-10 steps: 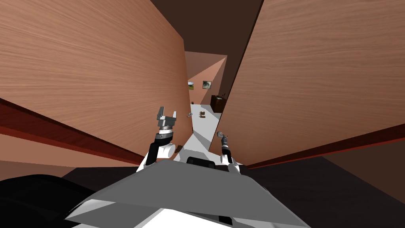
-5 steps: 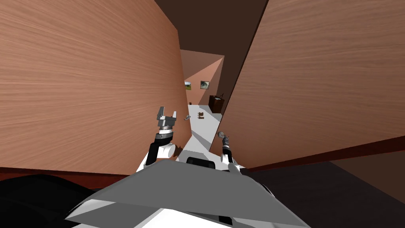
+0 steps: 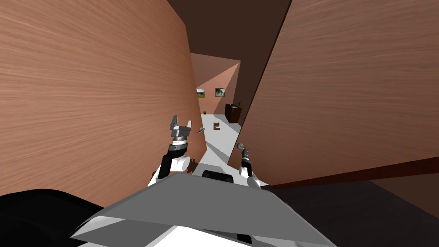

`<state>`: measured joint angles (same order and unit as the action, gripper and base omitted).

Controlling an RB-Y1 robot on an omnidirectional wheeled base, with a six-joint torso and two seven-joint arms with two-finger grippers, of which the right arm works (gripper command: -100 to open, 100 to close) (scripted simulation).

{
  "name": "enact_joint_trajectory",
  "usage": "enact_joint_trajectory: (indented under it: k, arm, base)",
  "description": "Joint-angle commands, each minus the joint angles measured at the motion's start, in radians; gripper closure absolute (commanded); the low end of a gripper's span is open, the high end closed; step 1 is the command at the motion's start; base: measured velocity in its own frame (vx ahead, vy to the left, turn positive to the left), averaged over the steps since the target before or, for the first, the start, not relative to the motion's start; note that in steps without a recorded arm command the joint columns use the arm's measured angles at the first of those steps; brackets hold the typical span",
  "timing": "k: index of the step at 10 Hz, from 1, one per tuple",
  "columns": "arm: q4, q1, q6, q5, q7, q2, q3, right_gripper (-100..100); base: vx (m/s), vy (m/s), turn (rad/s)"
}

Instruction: Push the door open

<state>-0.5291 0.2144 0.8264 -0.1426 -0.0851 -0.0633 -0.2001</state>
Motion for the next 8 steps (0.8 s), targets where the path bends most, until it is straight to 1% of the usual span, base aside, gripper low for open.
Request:
enact_joint_trajectory:
  k: [1,3,4,5,7,8]
  arm:
    - [-0.014,0.002,0.001,-0.008,-0.012,0.008,-0.016,100]
    - [-0.012,0.004,0.000,-0.016,-0.023,0.020,-0.030,100]
    - [-0.024,-0.009,-0.008,-0.015,-0.020,0.012,-0.029,100]
    - [-0.027,-0.008,-0.007,-0.024,-0.029,0.001,-0.045,100]
    - [-0.027,-0.008,-0.005,-0.034,-0.039,-0.008,-0.062,100]
    - [-0.027,-0.008,-0.005,-0.034,-0.039,-0.008,-0.062,100]
  base:
    - [0.176,0.073,-0.075]
    - [0.183,0.058,-0.073]
    - [0.081,0.017,-0.038]
    - [0.136,-0.011,-0.045]
    - [0.178,0.002,-0.037]
    - [0.160,-0.006,-0.017]
